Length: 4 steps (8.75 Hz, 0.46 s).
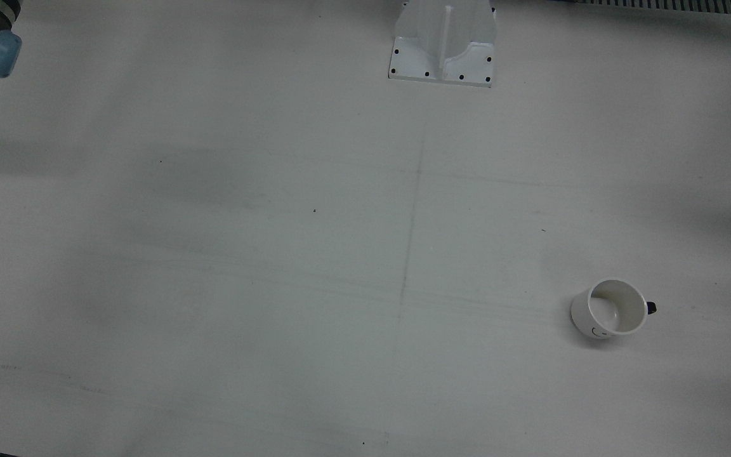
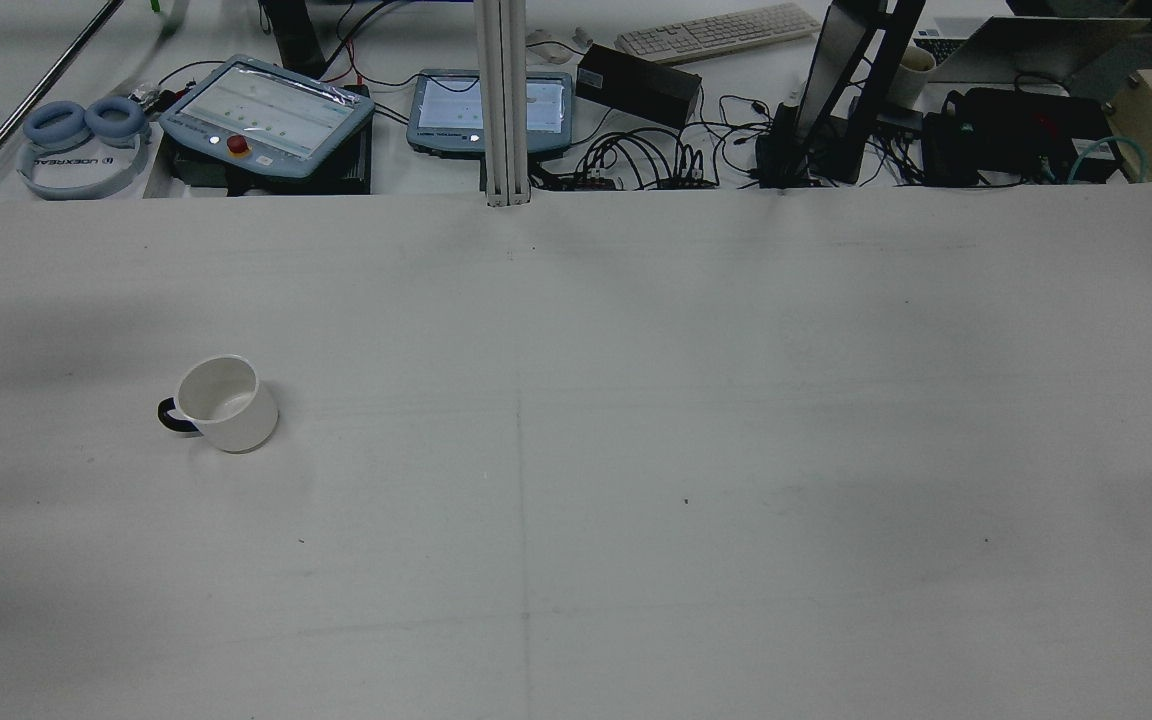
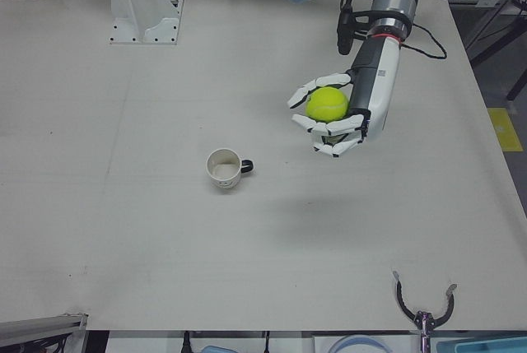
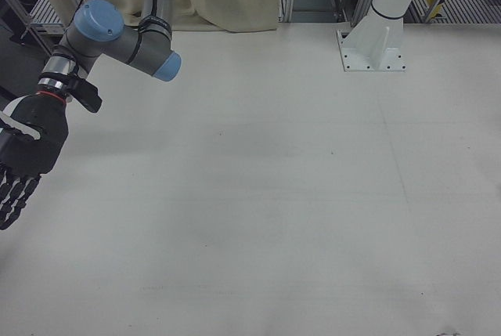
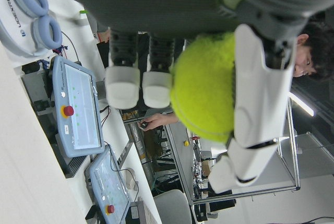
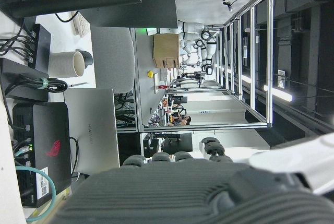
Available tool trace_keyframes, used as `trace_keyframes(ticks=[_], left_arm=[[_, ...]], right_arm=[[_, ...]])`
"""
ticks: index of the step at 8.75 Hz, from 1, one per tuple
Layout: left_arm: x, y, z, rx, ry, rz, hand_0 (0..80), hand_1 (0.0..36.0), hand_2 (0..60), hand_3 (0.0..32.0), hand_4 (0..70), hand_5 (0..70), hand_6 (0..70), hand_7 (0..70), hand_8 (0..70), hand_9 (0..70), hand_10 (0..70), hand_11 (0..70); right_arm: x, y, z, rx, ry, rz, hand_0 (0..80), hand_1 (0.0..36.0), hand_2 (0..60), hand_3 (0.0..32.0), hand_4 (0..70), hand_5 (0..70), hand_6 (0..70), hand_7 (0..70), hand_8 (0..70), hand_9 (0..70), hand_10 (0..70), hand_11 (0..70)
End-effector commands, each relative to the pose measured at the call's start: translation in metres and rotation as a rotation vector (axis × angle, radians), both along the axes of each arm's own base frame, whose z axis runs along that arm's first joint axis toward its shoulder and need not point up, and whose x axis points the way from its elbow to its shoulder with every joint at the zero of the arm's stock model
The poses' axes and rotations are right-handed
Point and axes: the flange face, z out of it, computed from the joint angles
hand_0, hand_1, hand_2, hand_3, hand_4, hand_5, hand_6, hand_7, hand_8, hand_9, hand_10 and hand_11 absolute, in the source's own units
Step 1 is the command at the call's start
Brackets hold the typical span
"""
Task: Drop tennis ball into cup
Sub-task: 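Carry the tennis ball in the left hand toward the white mug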
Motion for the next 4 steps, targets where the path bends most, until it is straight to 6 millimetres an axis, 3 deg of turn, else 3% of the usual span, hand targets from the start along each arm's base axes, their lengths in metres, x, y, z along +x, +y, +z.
trace_keyframes(ticks=[1, 2, 3, 4], left_arm=[[0.0472, -0.0026, -0.0056, -0.005, -0.008, 0.076, 60.2, 36.0, 60.0, 0.0, 70.0, 24.1, 39.8, 70.0, 70.0, 70.0, 70.0, 70.0], [0.0509, -0.0038, -0.0018, -0.001, -0.01, 0.081, 63.4, 36.0, 60.0, 0.0, 70.0, 22.2, 36.5, 70.0, 70.0, 70.0, 63.7, 70.0], [0.0521, -0.0069, 0.0011, 0.002, -0.006, 0.081, 64.0, 36.0, 60.0, 0.0, 70.0, 18.7, 31.0, 70.0, 70.0, 70.0, 28.5, 43.0], [0.0564, -0.0075, 0.0007, 0.012, -0.004, 0.089, 63.1, 36.0, 60.0, 0.0, 70.0, 18.6, 29.9, 70.0, 70.0, 70.0, 24.8, 38.0]], right_arm=[[-0.0001, -0.0006, 0.0, 0.0, 0.0, 0.0, 0.0, 0.0, 0.0, 0.0, 0.0, 0.0, 0.0, 0.0, 0.0, 0.0, 0.0, 0.0], [0.0, 0.0002, 0.0008, -0.002, 0.0, 0.0, 0.0, 0.0, 0.0, 0.0, 0.0, 0.0, 0.0, 0.0, 0.0, 0.0, 0.0, 0.0], [0.0, 0.0002, 0.0008, -0.002, 0.0, 0.0, 0.0, 0.0, 0.0, 0.0, 0.0, 0.0, 0.0, 0.0, 0.0, 0.0, 0.0, 0.0], [-0.0001, -0.0006, 0.0, 0.0, 0.0, 0.0, 0.0, 0.0, 0.0, 0.0, 0.0, 0.0, 0.0, 0.0, 0.0, 0.0, 0.0, 0.0]])
